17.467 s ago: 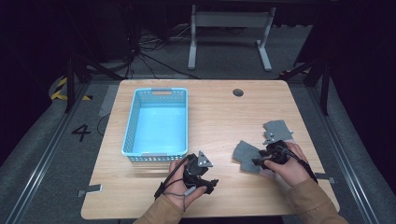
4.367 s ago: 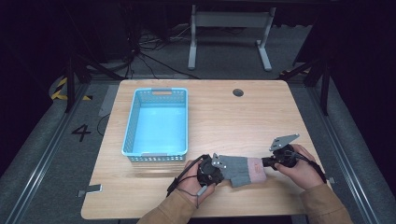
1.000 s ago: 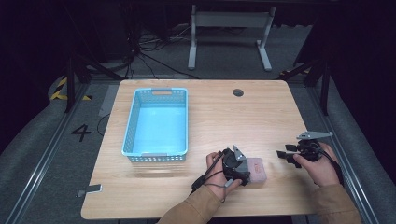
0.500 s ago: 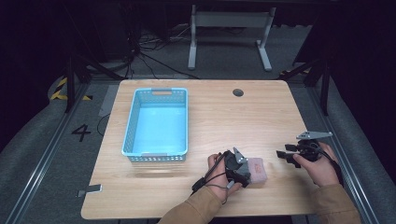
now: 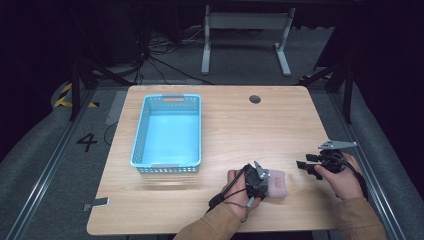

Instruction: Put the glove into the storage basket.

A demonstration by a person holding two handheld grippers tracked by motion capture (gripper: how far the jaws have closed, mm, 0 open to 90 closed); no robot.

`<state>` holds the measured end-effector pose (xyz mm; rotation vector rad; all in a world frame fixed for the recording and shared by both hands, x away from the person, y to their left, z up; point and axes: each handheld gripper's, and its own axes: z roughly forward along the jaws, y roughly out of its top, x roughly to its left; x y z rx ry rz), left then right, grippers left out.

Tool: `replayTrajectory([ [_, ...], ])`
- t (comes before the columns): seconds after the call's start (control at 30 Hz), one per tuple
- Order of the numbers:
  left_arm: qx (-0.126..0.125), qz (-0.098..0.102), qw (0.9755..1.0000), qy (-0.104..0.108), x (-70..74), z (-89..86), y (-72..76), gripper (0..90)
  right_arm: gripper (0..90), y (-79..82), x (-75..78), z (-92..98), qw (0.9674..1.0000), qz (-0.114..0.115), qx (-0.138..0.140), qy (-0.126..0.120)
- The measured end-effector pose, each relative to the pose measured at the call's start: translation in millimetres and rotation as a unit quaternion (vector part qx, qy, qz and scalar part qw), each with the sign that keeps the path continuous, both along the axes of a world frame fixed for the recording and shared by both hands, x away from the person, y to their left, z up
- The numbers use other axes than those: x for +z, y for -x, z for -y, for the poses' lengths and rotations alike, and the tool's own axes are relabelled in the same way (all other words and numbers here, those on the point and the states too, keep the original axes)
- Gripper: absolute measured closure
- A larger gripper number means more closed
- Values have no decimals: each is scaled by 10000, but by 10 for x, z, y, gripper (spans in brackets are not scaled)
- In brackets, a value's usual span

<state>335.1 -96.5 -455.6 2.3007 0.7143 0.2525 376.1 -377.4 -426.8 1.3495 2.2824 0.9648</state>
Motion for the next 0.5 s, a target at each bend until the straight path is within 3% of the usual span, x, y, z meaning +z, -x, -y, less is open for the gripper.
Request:
replayTrajectory([
  [0.17,-117,30,9999,23,10,13,34,624,452,2,-6,-2,10000,-18,-18,-2],
  [0.27,-194,47,9998,50,15,19,56,654,452,-1,-7,8,10000,-11,-3,-7],
  [0.5,-362,-163,9989,252,113,-10,47,686,452,-14,-8,25,10000,-14,-14,-29],
])
